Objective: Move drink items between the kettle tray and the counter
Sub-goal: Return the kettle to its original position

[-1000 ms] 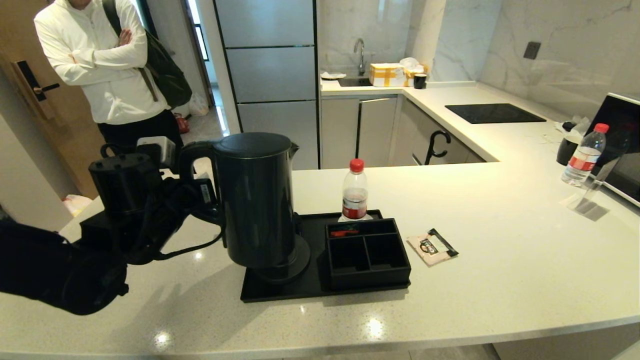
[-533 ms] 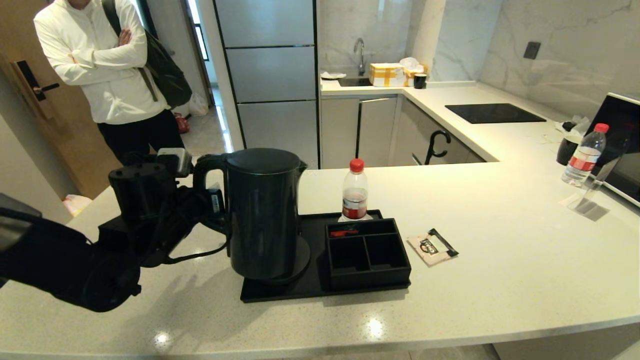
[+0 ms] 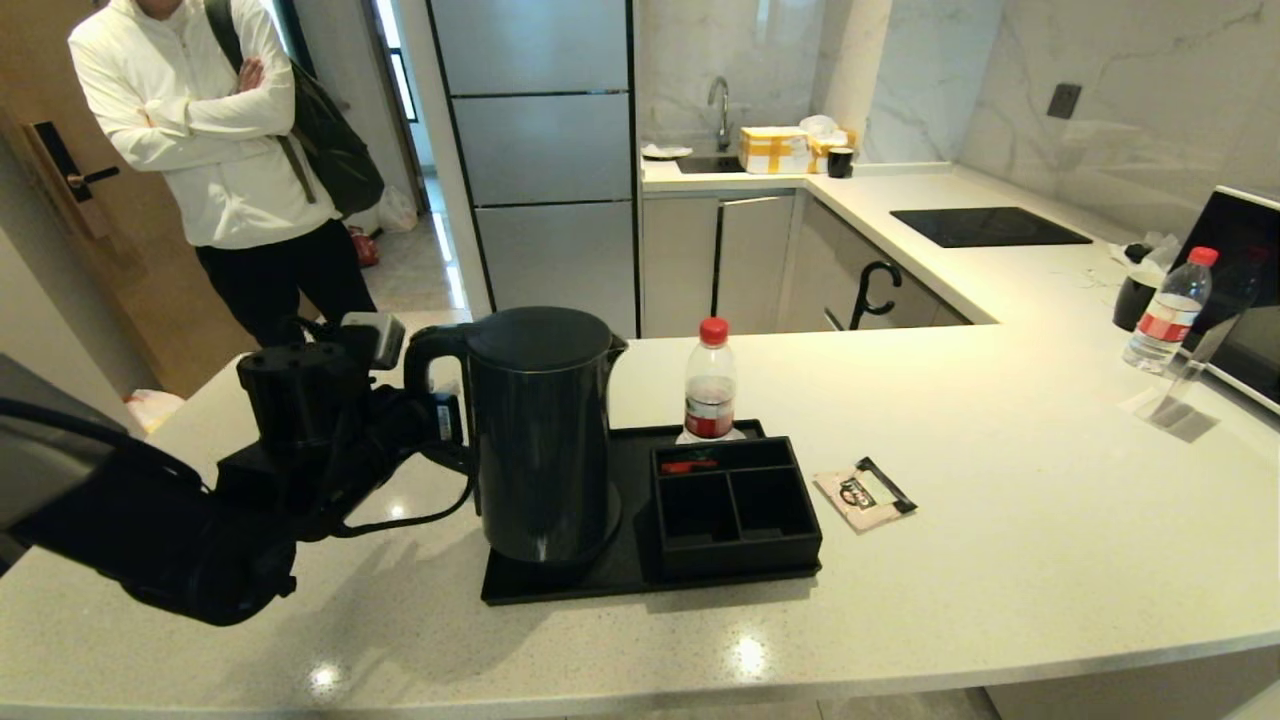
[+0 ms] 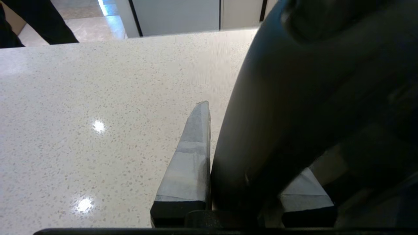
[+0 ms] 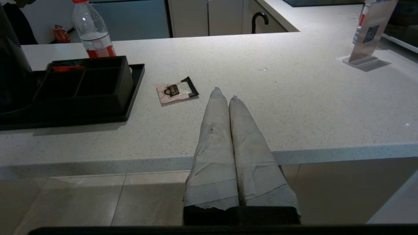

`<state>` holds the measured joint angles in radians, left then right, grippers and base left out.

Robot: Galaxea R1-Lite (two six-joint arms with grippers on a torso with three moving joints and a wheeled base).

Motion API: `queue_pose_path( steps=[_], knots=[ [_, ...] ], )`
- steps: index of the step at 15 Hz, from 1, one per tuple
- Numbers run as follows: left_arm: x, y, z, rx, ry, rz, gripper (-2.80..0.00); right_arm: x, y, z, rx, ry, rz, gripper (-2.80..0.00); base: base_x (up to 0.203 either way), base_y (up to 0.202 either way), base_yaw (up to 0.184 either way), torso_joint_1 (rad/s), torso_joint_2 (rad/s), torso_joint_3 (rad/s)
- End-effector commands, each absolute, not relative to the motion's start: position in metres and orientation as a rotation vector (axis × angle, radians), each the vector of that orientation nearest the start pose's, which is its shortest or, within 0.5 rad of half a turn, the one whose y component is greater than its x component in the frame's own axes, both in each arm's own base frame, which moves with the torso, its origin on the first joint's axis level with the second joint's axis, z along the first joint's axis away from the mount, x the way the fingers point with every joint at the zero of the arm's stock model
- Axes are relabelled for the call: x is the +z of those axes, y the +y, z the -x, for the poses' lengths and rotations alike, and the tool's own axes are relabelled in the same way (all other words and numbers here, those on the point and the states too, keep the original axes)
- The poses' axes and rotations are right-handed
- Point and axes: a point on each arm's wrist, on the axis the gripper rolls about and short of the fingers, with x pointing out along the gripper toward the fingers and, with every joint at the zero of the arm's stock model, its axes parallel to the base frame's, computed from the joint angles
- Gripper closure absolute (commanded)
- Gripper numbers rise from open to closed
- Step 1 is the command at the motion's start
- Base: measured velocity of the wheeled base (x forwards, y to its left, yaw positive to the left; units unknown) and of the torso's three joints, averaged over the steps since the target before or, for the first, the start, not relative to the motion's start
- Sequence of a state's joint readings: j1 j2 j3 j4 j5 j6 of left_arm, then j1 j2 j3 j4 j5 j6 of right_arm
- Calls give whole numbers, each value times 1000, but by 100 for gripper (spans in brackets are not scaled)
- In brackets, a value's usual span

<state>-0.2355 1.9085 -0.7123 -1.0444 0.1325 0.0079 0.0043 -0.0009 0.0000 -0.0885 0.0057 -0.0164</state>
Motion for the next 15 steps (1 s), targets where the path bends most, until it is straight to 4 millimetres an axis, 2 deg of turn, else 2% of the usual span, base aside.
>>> queue_pose_path(
  steps=[1,9,15],
  knots=[
    [128,-76,-328,-104,160,-45,0,76,0,21,10,-58,17,0,0,0,0,0,0,0],
    [118,-76,-323,-150,181,-116,0,76,0,21,10,-60,17,0,0,0,0,0,0,0],
    [121,-79,-335,-148,151,-134,0,76,0,21,10,-59,17,0,0,0,0,0,0,0]
  ],
)
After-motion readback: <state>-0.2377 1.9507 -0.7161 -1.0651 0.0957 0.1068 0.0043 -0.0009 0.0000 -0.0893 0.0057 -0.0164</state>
